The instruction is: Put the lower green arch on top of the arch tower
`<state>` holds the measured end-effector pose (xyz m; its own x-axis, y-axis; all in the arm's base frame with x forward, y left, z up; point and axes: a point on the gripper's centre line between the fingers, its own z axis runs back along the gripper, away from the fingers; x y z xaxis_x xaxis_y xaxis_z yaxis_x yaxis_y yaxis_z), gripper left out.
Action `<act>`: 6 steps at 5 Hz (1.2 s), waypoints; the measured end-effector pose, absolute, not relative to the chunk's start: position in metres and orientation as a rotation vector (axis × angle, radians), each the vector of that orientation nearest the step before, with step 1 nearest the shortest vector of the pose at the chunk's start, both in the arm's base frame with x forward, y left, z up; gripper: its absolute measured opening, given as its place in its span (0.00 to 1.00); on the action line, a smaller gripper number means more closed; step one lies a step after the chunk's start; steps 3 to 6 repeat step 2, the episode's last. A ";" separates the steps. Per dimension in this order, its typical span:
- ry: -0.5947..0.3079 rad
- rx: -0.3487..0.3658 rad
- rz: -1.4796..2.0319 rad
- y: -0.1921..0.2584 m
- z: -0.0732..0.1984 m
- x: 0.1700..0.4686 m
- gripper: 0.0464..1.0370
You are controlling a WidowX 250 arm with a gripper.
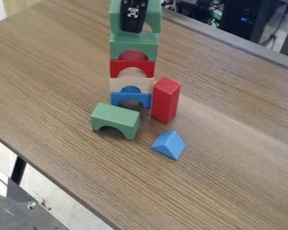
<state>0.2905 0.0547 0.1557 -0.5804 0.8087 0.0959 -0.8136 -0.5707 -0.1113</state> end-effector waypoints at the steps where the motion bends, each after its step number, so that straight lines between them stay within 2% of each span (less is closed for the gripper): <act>1: -0.182 0.043 2.182 0.055 0.155 0.291 0.56; 6: -0.171 0.056 2.183 0.055 0.152 0.288 0.56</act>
